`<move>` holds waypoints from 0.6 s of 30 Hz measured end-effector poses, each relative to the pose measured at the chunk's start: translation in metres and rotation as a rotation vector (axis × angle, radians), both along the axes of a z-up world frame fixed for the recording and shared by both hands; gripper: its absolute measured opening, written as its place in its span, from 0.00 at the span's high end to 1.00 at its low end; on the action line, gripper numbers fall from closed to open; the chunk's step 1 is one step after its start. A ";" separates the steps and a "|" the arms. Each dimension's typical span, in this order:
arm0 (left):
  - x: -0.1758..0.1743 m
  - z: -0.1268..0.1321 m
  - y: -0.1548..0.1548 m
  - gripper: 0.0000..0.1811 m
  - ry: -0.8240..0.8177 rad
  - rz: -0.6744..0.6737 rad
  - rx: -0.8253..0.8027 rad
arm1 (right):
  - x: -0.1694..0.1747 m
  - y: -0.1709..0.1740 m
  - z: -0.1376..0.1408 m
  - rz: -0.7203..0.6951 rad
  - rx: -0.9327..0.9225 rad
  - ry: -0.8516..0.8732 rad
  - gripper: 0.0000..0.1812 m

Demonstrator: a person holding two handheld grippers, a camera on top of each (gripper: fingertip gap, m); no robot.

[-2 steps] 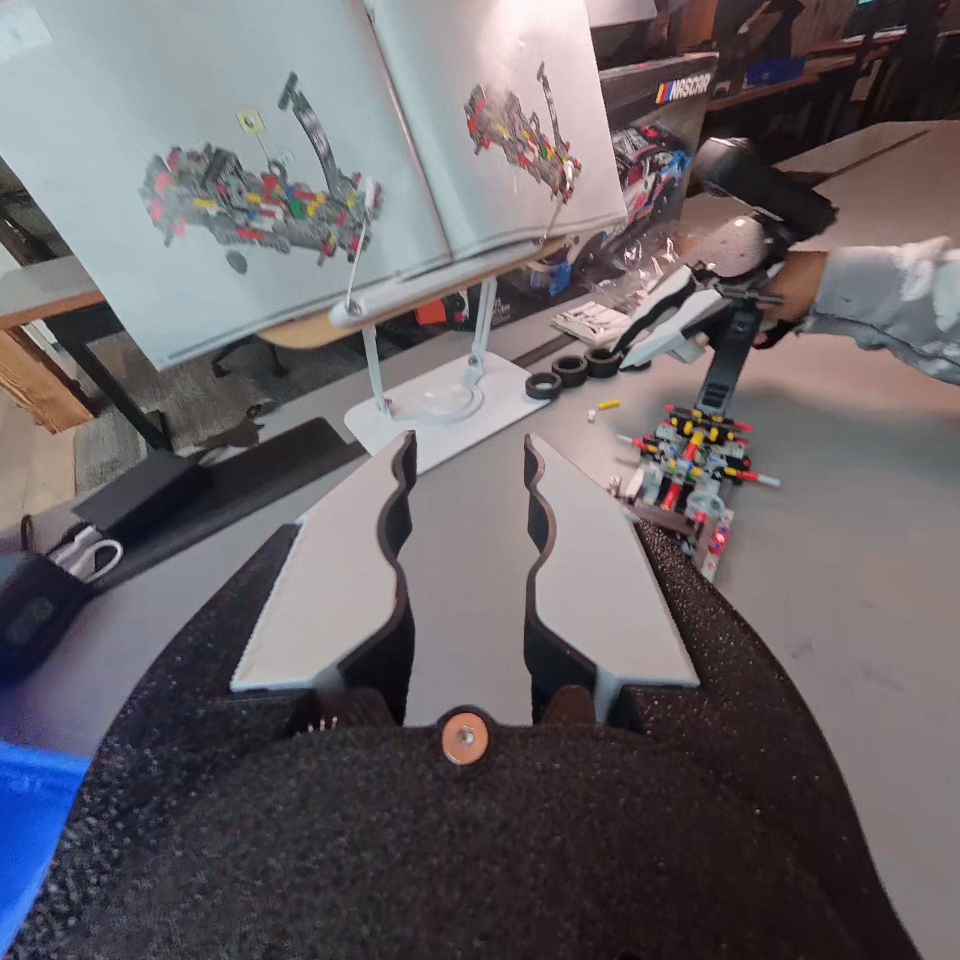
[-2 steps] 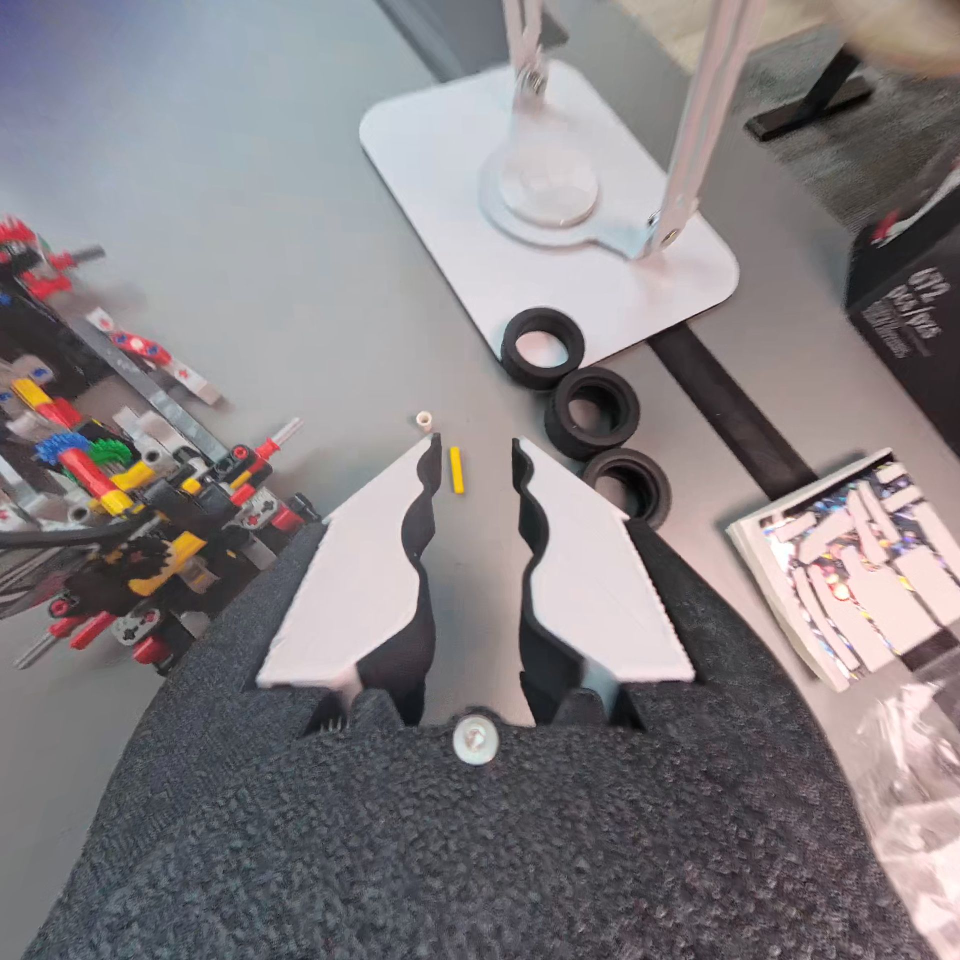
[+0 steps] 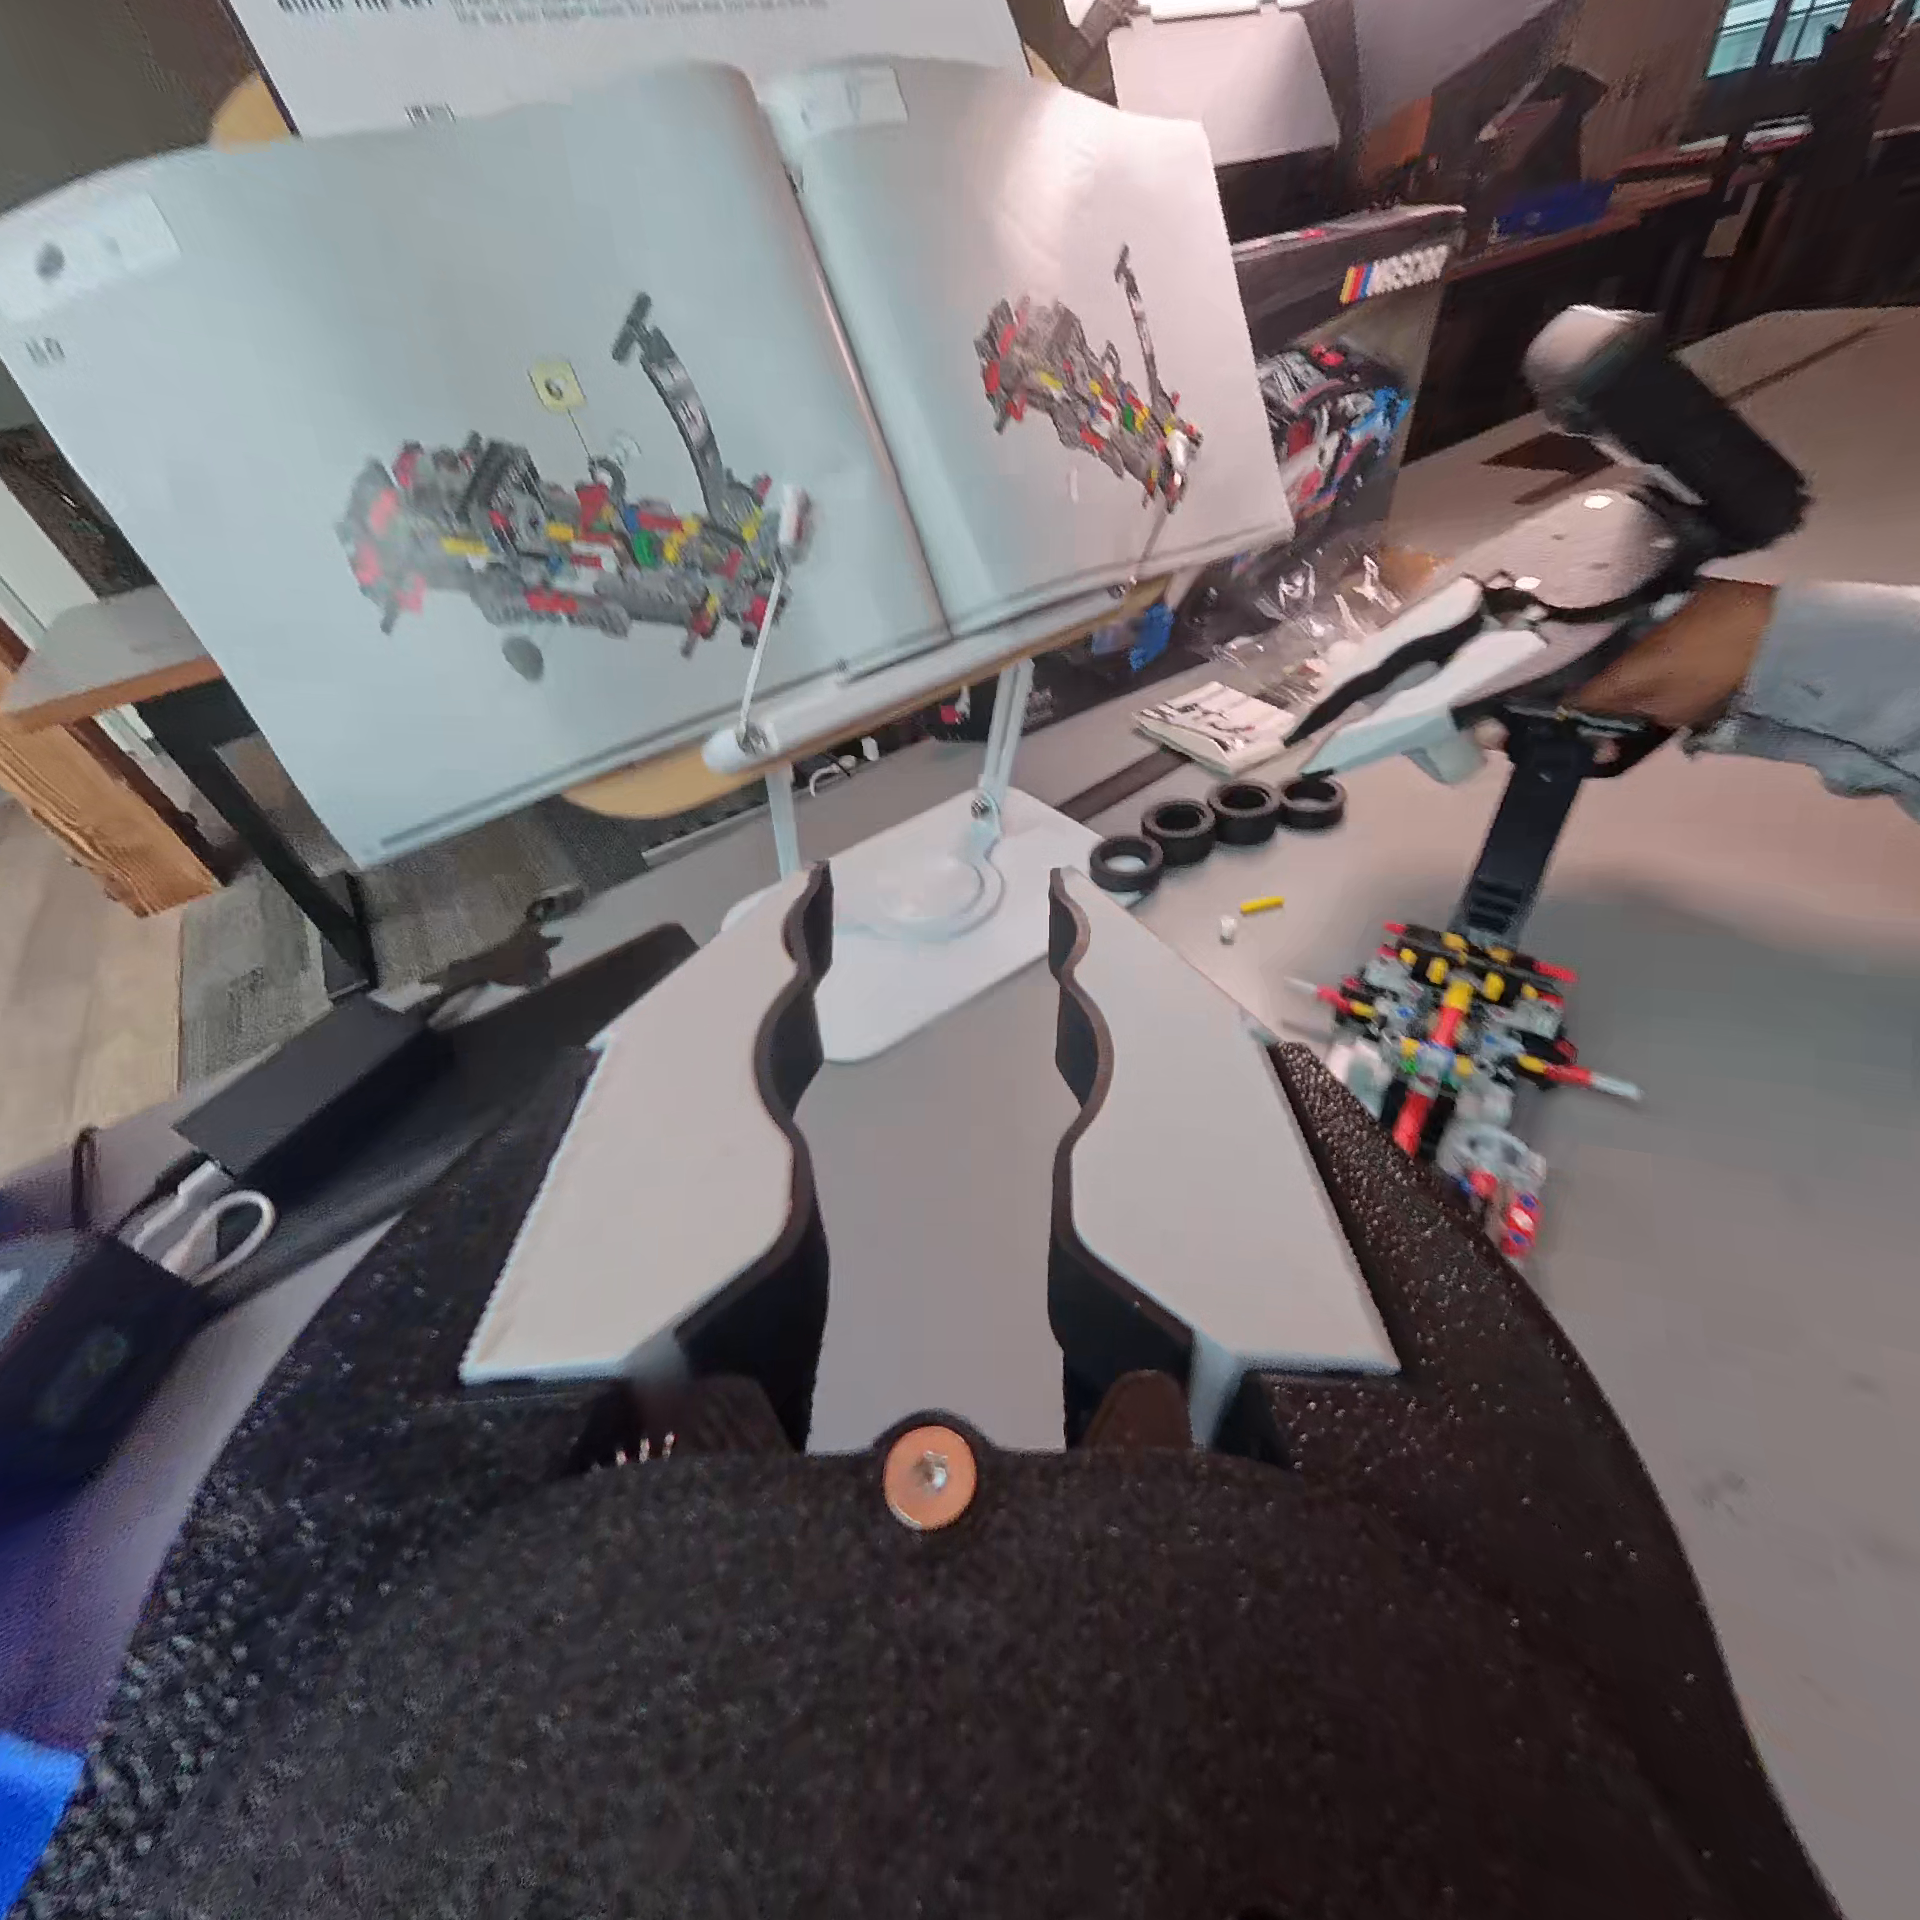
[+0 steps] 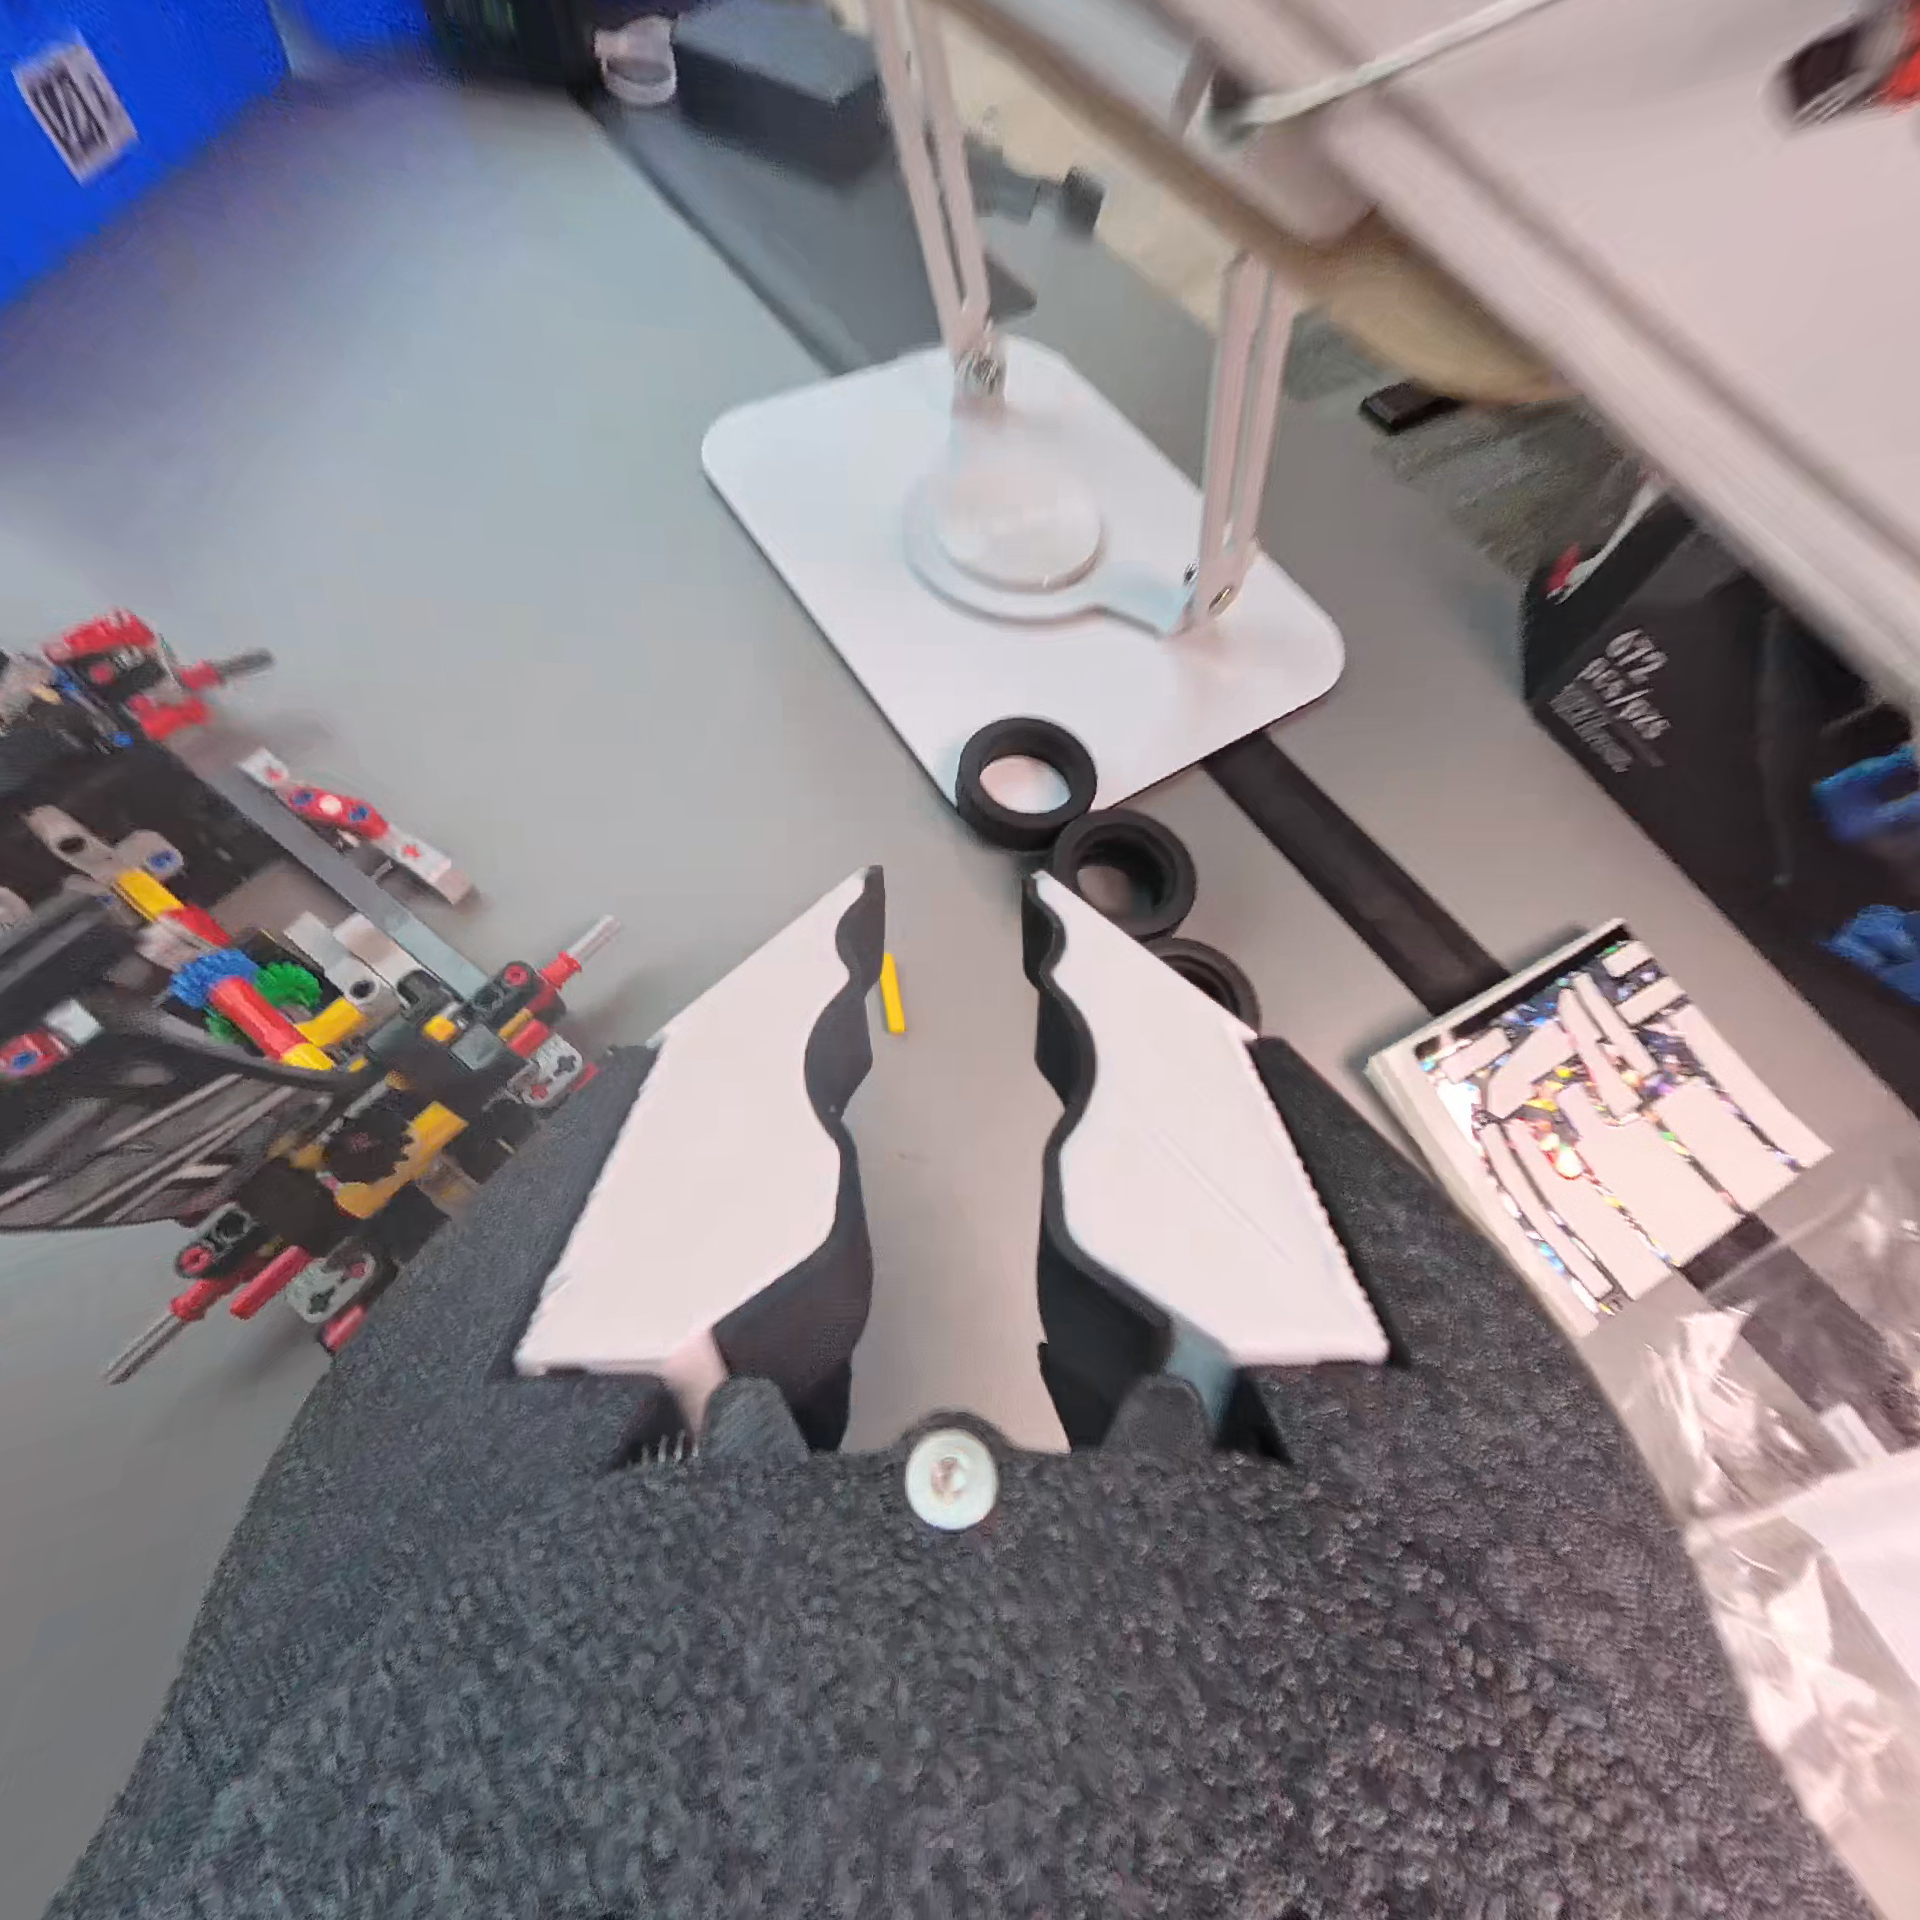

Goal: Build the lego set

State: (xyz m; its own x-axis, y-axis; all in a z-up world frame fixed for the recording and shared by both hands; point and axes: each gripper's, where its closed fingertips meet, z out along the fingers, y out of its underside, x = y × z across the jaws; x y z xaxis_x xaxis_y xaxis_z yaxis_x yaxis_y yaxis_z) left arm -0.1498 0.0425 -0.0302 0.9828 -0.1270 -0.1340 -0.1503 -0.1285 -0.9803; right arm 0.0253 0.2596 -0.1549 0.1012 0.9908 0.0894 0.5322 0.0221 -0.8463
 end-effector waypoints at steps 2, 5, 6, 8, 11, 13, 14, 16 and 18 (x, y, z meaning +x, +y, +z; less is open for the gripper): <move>-0.010 0.018 0.041 0.77 0.035 0.020 0.031 | 0.008 -0.002 0.028 -0.035 0.010 0.106 0.86; -0.027 0.026 0.107 0.79 0.070 0.051 0.028 | 0.018 -0.012 0.058 -0.051 0.021 0.214 0.86; -0.028 0.023 0.128 0.79 0.078 0.042 0.008 | 0.020 -0.017 0.065 -0.051 0.030 0.240 0.87; -0.031 0.011 0.165 0.80 0.095 0.038 -0.043 | 0.021 -0.026 0.078 -0.046 0.050 0.281 0.87; -0.029 -0.002 0.200 0.82 0.161 0.038 -0.089 | 0.017 -0.034 0.098 -0.044 0.074 0.310 0.87; -0.039 -0.003 0.208 0.99 0.277 0.097 -0.091 | 0.008 -0.036 0.113 -0.038 0.094 0.322 0.87; -0.044 0.000 0.207 0.99 0.287 0.109 -0.071 | 0.001 -0.038 0.121 -0.031 0.103 0.324 0.87; -0.060 0.008 0.198 1.00 0.046 0.135 -0.020 | -0.017 -0.039 0.135 -0.018 0.130 0.315 0.86; -0.089 0.006 0.184 0.98 -0.271 0.174 0.031 | -0.040 -0.040 0.144 0.001 0.176 0.292 0.86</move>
State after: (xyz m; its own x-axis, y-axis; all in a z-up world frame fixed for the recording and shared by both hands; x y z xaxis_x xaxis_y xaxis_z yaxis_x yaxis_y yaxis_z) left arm -0.2388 0.2264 -0.0245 0.9899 0.0464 0.1343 0.1383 -0.0990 -0.9854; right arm -0.0145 0.2193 -0.0106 0.1465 0.9629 0.2268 0.2675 0.1822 -0.9462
